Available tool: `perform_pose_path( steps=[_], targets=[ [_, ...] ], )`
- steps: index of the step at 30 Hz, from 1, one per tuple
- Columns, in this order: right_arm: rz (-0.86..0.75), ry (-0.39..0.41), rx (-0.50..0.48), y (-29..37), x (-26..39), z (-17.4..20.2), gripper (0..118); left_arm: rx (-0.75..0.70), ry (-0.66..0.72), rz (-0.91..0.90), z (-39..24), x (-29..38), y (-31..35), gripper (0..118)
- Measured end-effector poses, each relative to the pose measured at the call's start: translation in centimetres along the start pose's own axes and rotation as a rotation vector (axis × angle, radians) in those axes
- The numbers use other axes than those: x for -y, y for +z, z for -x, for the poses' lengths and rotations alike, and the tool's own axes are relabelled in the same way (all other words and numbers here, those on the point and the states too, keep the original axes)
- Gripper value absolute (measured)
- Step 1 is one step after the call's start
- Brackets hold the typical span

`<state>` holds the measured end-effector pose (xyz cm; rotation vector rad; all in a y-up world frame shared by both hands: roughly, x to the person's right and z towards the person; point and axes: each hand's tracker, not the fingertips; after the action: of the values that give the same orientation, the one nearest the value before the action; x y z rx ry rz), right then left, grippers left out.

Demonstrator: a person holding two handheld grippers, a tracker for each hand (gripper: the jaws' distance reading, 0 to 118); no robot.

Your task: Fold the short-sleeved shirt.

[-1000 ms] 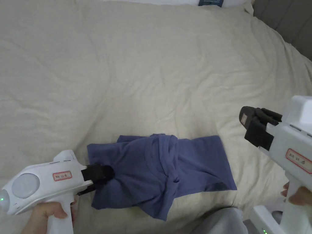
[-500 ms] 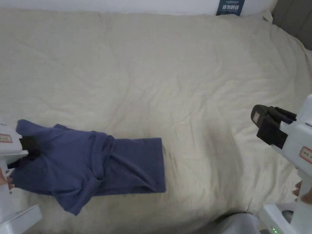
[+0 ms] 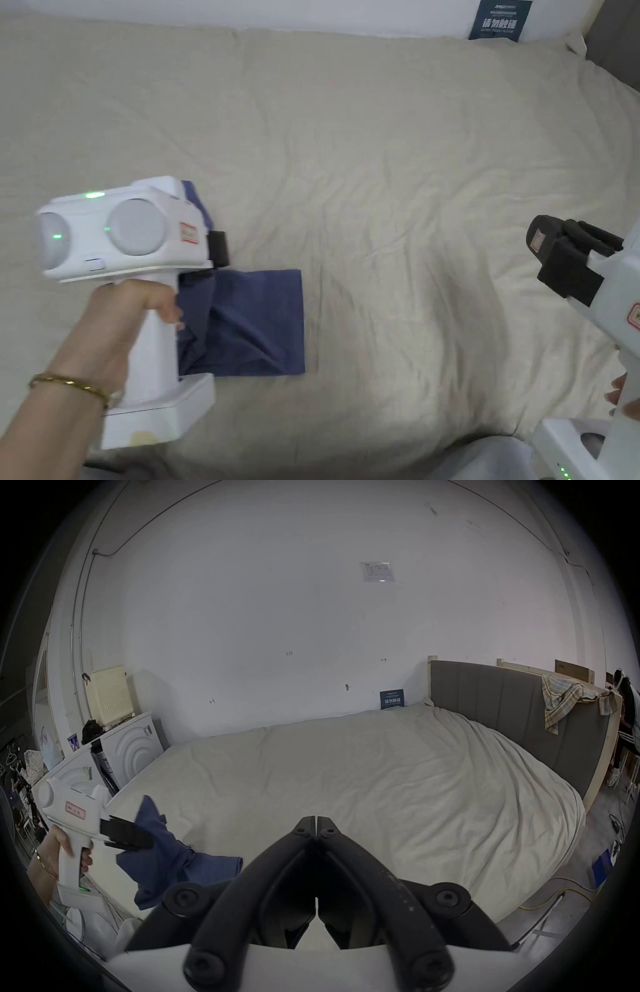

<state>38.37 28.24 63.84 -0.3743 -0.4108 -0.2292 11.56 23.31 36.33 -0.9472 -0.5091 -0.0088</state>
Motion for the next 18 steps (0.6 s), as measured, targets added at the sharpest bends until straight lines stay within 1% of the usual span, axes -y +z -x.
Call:
perform_pose_path(
  steps=[2,4,6,8,10,12,14,15,16,18],
  targets=[
    [0.001,-0.011,0.012,0.3,0.2,-0.5,2,0.053,-0.027,0.041,-2.1,0.3,-1.8,18],
    [0.004,-0.016,0.029,0.7,0.4,-1.0,2,0.097,-0.017,0.093,-3.6,0.6,-4.0,18],
    [0.008,-0.023,0.044,1.0,0.6,-1.5,2,0.102,-0.017,0.141,-4.7,1.2,-6.3,22],
    [0.013,-0.029,0.057,1.2,0.8,-2.0,2,0.117,-0.015,0.174,-5.3,1.5,-8.3,42],
    [0.020,-0.030,0.073,1.3,0.8,-2.4,2,0.158,-0.014,0.195,-5.6,1.6,-9.0,66],
    [0.023,-0.033,0.079,1.2,0.8,-2.7,2,0.216,0.003,0.179,-5.5,1.0,-8.5,68],
    [0.025,-0.033,0.084,1.0,0.8,-2.8,2,0.273,0.003,0.104,-5.1,0.3,-7.2,68],
    [0.025,-0.033,0.084,0.9,0.7,-2.8,2,0.270,-0.007,0.052,-4.8,-0.1,-6.5,66],
    [0.026,-0.035,0.082,0.8,0.7,-2.7,2,0.249,-0.029,0.002,-4.8,-0.4,-5.4,51],
    [0.028,-0.036,0.071,0.5,0.5,-2.5,2,0.163,-0.112,-0.073,-4.8,-0.3,-5.0,10]
  ],
)
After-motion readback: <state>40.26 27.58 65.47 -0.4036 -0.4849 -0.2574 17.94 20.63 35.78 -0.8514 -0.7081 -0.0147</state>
